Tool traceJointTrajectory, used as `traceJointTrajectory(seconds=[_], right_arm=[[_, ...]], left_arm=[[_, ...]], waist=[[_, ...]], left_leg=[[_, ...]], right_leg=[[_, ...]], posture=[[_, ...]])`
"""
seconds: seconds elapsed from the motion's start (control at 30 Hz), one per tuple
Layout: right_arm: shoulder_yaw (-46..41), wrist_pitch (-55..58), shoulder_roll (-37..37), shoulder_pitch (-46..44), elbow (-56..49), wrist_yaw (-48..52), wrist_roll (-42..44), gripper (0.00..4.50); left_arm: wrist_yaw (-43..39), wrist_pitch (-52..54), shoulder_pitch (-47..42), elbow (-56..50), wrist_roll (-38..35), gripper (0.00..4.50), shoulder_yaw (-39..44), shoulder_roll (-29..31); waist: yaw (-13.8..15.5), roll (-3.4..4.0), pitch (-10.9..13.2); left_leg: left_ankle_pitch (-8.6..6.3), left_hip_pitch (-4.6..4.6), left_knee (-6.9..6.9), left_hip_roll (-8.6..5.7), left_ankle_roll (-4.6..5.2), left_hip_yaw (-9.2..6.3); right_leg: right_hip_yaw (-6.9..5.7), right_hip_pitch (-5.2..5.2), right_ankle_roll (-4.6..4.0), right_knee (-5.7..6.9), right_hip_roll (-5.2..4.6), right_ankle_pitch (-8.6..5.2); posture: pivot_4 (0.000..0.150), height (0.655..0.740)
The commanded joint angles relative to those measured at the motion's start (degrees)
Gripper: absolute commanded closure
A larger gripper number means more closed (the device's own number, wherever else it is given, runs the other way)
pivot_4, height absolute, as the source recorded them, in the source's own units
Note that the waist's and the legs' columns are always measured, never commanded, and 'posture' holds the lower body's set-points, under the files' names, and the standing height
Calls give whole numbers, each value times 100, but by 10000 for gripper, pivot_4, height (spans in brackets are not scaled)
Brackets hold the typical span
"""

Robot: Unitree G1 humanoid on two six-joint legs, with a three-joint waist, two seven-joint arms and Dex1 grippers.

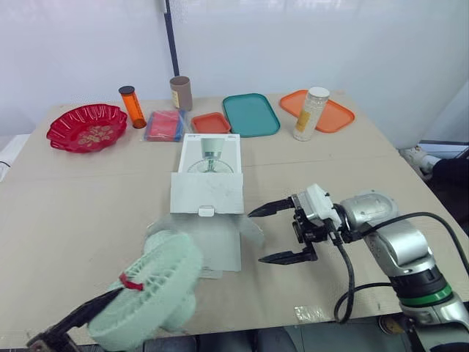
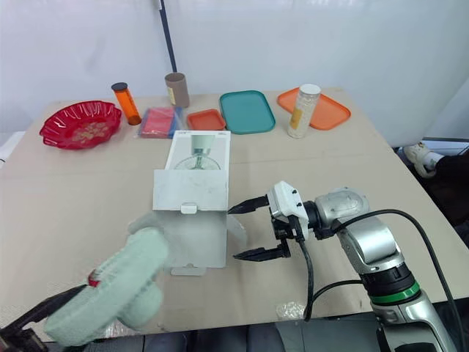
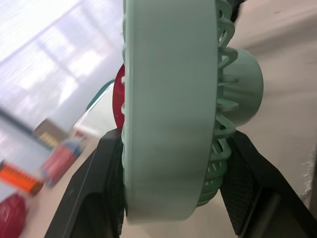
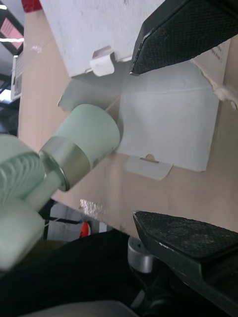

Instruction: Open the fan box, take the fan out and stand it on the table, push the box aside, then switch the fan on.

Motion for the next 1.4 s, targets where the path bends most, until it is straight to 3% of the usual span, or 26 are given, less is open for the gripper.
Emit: traceJointTrajectory(seconds=[0.03, 0.53, 0.7, 1.0, 1.2, 1.4], right_arm=[[-78, 47, 27, -184, -5, 150, 194, 0], [-129, 247, 202, -368, 12, 283, 517, 0], [-170, 136, 300, -345, 114, 199, 491, 0], [-735, 772, 604, -795, 166, -215, 1334, 0], [-713, 782, 627, -851, 170, -244, 1269, 0], [-661, 714, 648, -876, 239, -148, 1186, 0]], left_arm=[[-61, 97, 209, 142, -40, 22458, 292, -204], [327, 2189, -569, -1029, -719, 22458, 1343, -502], [494, 3147, -1236, -1449, -753, 22458, 1531, -423], [724, 4623, -2450, -1747, -988, 22458, 2095, -169], [546, 5128, -2568, -2003, -1154, 22458, 2203, -230], [12, 5540, -1847, -2402, -1733, 22458, 2228, -439]], waist=[[0, 0, 0], [5, -1, 2], [5, -3, 2], [3, -2, 7], [1, -2, 7], [-9, -2, 8]], left_leg=[[0, -1, 0, 0, 0, 1], [-7, -1, 27, 3, 0, -5], [-7, -3, 34, 8, 0, -7], [-43, -8, 69, 63, -19, -6], [-51, -8, 71, 67, -24, 0], [-54, -6, 74, 72, -23, 10]], right_leg=[[0, 0, -2, 0, 0, -1], [-1, -7, 8, 2, 8, 4], [0, -5, 9, 2, 15, 7], [0, -10, -55, 1, 78, 33], [3, -13, -58, 1, 80, 33], [6, -14, -61, 1, 82, 32]], posture=[[1500, 7384], [1500, 7384], [1500, 7384], [1500, 7384], [1500, 7384], [1500, 7384]])
